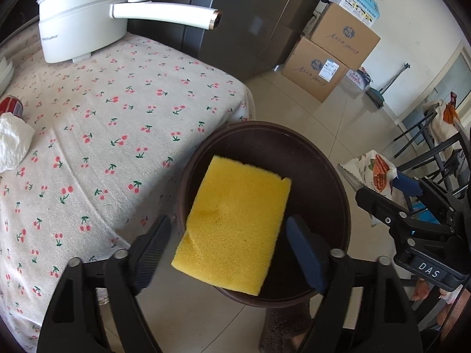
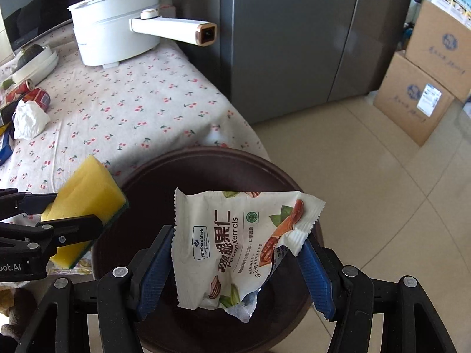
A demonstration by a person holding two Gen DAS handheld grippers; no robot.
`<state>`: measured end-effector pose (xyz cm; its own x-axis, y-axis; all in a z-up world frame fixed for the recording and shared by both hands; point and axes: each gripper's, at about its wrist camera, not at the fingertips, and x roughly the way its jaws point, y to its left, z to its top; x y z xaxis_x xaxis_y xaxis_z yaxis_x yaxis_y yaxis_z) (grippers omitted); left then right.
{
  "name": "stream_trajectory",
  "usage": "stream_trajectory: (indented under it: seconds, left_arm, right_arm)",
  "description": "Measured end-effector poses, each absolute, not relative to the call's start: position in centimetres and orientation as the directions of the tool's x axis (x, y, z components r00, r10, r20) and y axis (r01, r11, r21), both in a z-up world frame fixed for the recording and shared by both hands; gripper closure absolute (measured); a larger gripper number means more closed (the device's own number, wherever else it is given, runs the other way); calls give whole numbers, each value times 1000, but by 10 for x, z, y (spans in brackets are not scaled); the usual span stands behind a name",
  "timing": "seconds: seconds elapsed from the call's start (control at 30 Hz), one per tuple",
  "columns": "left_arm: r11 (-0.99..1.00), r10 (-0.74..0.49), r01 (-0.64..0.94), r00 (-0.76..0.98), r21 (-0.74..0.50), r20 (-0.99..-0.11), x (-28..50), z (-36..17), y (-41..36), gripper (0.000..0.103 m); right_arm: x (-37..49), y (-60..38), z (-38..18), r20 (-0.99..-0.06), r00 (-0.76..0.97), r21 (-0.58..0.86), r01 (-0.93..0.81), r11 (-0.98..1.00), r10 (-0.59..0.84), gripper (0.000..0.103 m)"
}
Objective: Collect trash
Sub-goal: 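Carry sponge and pecan bag to the brown bin and release both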
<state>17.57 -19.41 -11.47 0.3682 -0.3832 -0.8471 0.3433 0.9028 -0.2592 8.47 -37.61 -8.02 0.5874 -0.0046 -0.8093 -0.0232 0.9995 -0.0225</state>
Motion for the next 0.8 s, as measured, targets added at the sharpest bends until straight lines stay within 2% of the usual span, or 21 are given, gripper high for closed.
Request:
stream_trajectory:
  seconds: [0.03,0.73,0.8]
  left_arm:
    - [908,-366,345,378,-238,-850,176,-115,-194,0]
    - [965,-191,253,481,-73,-855,173,-99,-117,0]
    - [968,-181,241,485,-68,-855,172,-97,-104,0]
  right_arm:
    - [84,-378,-81,-810,586,-22,-20,1000,-6,33]
    - [95,-358,-79,-809,588,-21,-45,999,9,33]
    - [97,-352,-79,-808,590,-28,-47,999,5,28]
